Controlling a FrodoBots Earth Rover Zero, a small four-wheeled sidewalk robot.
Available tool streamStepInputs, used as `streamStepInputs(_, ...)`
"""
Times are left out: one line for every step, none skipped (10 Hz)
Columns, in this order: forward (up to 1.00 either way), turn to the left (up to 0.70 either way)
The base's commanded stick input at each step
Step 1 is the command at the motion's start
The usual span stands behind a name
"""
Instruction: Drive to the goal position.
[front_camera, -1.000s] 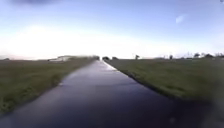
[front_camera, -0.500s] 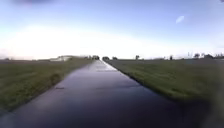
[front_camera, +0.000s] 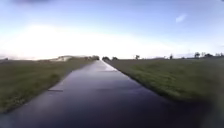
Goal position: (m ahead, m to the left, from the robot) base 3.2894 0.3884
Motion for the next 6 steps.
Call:
streamStepInputs(0.45, 0.0)
streamStepInputs(0.45, 0.0)
streamStepInputs(0.45, 0.0)
streamStepInputs(0.45, 0.0)
streamStepInputs(0.45, 0.0)
streamStepInputs(0.45, 0.0)
